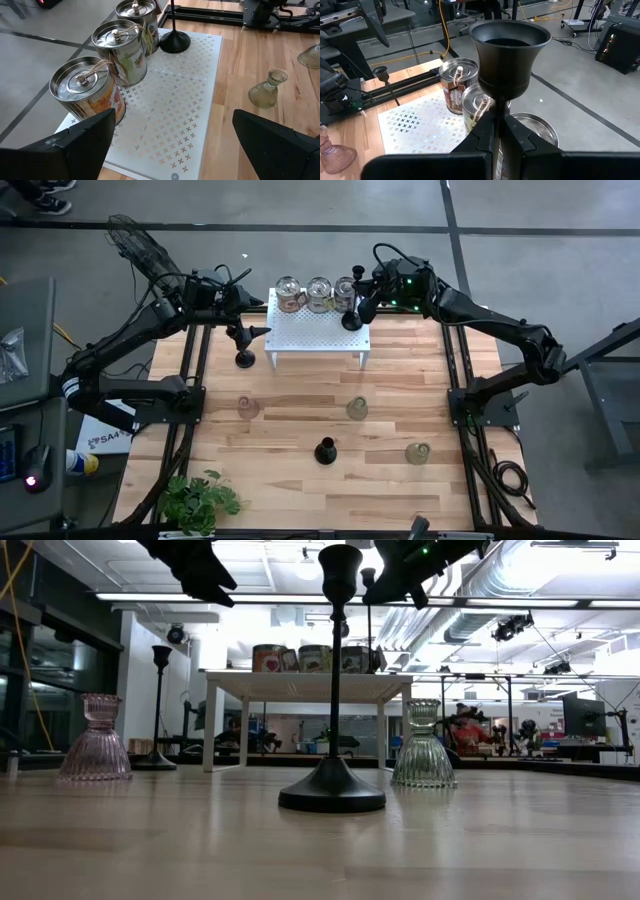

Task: Pick & Place candle stick holders
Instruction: Put the top right black candle holder on the shelf

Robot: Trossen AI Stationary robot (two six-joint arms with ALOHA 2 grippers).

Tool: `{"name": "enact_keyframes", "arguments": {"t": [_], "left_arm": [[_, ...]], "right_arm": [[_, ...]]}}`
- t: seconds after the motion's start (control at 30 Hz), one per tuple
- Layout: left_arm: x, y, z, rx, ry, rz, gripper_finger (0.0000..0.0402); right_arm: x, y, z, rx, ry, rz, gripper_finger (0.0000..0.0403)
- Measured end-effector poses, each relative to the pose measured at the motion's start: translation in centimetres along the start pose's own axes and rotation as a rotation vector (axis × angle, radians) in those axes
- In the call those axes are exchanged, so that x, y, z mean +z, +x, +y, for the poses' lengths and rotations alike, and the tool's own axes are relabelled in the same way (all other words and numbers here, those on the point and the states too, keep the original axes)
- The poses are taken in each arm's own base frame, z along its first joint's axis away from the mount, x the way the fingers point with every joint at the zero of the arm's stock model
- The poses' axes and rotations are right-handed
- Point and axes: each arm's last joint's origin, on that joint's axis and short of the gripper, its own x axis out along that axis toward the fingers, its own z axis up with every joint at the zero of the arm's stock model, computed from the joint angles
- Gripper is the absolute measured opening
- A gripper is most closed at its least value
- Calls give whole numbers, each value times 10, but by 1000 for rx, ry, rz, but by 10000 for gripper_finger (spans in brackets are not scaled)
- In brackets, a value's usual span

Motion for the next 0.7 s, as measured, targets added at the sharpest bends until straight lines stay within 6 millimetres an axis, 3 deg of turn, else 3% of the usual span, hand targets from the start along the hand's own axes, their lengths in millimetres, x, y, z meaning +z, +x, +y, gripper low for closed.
{"name": "enact_keyframes", "arguments": {"t": [0.7], "left_arm": [[0, 0, 0, 2, -5, 1, 395]], "right_arm": [[0, -1, -4, -17, 1, 6, 5]]}}
